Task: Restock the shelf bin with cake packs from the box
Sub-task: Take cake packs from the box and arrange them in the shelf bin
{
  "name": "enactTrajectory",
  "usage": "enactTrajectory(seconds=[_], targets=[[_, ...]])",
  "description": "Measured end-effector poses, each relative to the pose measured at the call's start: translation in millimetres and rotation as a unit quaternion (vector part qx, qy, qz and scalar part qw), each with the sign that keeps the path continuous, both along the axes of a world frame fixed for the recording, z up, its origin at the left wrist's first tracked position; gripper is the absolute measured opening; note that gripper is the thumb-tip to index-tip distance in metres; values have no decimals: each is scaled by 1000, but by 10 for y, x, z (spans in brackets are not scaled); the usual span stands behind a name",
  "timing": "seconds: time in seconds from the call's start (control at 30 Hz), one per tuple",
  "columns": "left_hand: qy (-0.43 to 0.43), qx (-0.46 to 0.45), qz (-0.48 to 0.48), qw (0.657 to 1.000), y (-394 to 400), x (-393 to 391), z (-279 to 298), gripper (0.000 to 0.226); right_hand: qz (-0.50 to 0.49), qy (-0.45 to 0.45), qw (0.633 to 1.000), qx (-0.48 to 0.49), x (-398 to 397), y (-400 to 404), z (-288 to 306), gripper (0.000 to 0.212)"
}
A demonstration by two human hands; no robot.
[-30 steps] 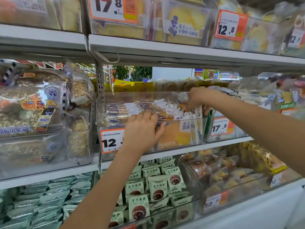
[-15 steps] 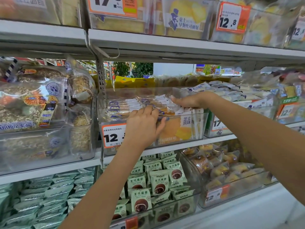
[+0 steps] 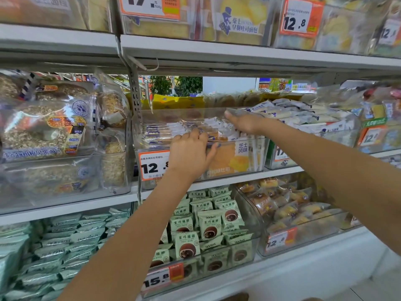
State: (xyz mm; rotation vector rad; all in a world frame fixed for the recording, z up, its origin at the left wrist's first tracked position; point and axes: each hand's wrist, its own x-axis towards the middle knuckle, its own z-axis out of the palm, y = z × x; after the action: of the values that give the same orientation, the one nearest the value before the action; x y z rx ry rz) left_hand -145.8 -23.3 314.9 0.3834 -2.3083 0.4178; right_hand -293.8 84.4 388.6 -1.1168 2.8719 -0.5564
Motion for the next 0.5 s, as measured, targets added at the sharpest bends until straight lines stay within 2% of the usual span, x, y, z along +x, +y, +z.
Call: enactTrajectory(seconds=[0.07,0.13,0.2,0.23,0.3,0.37,0.43,0.47,0.5], targets=[[29,-9,-53,998,7,112,-69,48,21,95,985,-142,141,100,-24,62],[80,-45,-155,984,79,300,-316,41,83,161,944,-277,441,302,-185,33],[95,-75,-236,964,187,526,-777,35,132,209,898,-364,807,552,-524,25],[78,-69,-254,962,244,648,-1046,32,141,220,886,-382,949,663,-772,25],[9,-17,-251,968,347,877,-1627,28,134,214,895,-367,1180,841,-1396,27],[-107,79,-221,966,456,1106,-2160,27,122,148,931,-310,1366,946,-2151,22],[-228,193,-165,940,569,1358,-2618,32,98,28,975,-196,1538,1042,-2937,12],[-292,251,-124,914,605,1485,-2857,34,92,-33,988,-119,1629,1098,-3285,7],[-340,300,-82,888,627,1613,-3099,35,94,-81,992,-34,1716,1150,-3606,12]])
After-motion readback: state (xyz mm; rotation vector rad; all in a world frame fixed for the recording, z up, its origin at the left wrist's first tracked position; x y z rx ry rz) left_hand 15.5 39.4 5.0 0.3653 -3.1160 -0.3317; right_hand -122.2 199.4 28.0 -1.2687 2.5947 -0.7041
